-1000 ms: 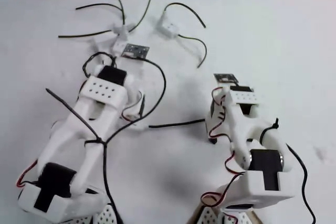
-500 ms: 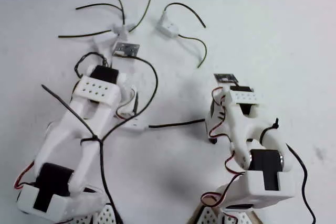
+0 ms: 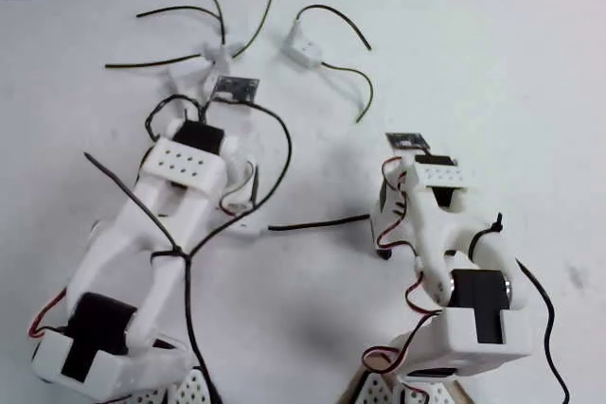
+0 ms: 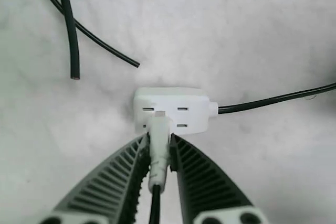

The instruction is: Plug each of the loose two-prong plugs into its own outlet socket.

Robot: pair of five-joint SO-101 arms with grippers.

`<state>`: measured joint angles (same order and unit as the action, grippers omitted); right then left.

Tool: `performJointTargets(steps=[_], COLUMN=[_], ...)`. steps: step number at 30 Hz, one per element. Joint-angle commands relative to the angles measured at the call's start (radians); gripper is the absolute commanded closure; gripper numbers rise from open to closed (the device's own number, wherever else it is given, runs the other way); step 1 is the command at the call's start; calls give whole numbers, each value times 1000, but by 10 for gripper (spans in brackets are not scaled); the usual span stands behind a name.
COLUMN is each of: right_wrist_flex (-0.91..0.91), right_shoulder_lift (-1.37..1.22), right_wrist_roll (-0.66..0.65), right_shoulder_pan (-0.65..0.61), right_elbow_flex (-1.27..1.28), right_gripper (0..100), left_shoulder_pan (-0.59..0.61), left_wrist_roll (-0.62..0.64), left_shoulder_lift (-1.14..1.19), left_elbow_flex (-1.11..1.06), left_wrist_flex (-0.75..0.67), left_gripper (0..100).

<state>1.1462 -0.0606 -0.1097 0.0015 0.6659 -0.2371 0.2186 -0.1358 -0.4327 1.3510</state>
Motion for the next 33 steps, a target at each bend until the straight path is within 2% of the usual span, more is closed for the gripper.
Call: performJointTargets(steps=[1,5,13,33], right_wrist_flex=[-33,-33,-33,-33], right_shoulder_lift=[-1,-1,-1,-1], right_wrist_roll=[6,6,6,6], right_shoulder_pan=[28,28,28,28], right_elbow_flex=[0,0,0,0], right_gripper=[624,624,624,624], left_shoulder_pan=[25,65,33,27], left_wrist_roll=[6,2,0,-25], left_shoulder_lift=[-4,-4,-4,41], left_elbow_flex=[2,2,-57,-58], left_wrist_flex=[-12,-8,-63,-63], left_gripper=[976,976,976,976])
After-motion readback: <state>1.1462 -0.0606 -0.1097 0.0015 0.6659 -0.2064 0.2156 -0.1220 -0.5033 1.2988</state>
